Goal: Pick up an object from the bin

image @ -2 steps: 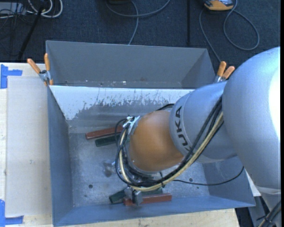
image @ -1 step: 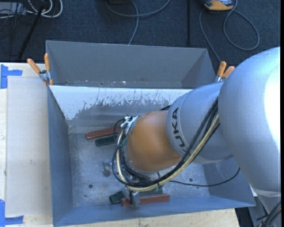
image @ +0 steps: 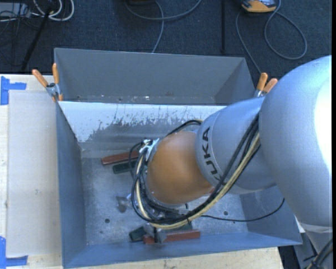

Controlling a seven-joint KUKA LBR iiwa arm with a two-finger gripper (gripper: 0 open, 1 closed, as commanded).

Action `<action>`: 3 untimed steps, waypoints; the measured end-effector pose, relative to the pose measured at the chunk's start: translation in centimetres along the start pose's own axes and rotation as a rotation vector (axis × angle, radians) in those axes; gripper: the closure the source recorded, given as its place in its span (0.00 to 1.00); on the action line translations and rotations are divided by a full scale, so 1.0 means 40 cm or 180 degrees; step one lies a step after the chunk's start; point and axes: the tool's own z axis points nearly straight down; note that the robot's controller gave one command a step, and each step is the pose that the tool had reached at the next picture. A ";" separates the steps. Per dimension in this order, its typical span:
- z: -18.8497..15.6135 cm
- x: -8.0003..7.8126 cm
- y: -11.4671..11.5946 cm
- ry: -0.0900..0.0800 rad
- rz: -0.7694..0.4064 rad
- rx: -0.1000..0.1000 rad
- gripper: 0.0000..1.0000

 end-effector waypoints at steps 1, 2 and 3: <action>0.000 -0.006 0.012 -0.0004 -0.0334 -0.0006 0.00; -0.010 0.027 -0.025 0.0016 -0.0572 -0.0017 0.00; 0.001 0.040 -0.047 0.0017 -0.0709 -0.0016 0.00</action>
Offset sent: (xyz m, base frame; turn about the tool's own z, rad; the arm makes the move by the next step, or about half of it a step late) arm -0.0093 0.0028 -0.0047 -0.1085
